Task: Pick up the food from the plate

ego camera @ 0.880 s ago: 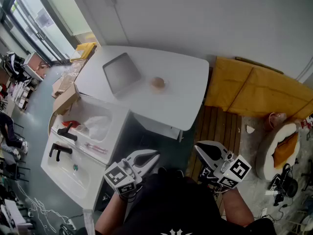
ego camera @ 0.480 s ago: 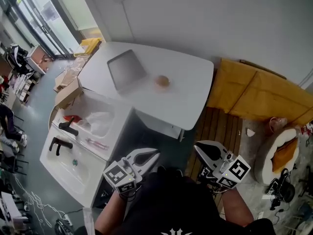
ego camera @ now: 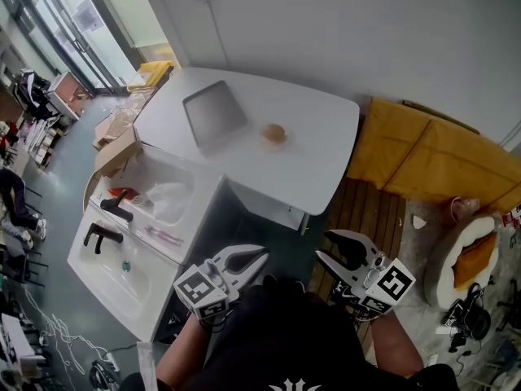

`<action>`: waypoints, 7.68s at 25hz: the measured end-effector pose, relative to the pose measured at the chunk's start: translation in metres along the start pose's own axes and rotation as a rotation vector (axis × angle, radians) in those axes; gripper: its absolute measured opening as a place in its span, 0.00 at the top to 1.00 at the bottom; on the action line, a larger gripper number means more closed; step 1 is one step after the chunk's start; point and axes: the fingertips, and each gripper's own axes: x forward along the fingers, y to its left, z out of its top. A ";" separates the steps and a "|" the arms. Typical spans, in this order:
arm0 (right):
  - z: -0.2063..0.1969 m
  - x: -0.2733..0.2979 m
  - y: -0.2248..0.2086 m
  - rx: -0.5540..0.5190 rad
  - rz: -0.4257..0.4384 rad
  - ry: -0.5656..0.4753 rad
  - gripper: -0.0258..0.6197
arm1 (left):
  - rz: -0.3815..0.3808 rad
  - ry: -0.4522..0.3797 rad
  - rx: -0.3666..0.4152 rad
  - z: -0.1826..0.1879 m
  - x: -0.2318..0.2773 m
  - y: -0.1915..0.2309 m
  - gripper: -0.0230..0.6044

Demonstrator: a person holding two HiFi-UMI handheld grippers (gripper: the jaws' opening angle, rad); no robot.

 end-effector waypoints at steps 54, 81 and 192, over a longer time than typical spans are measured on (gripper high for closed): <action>0.008 0.147 -0.141 -0.072 -0.110 0.172 0.59 | -0.079 -0.008 -0.103 0.028 0.052 0.192 0.95; 0.005 0.255 -0.245 -0.046 0.044 0.238 0.50 | 0.082 -0.044 -0.193 0.037 0.085 0.315 0.95; -0.233 0.374 -0.417 -0.244 0.189 0.521 0.43 | 0.394 0.018 -0.416 -0.120 0.146 0.387 0.95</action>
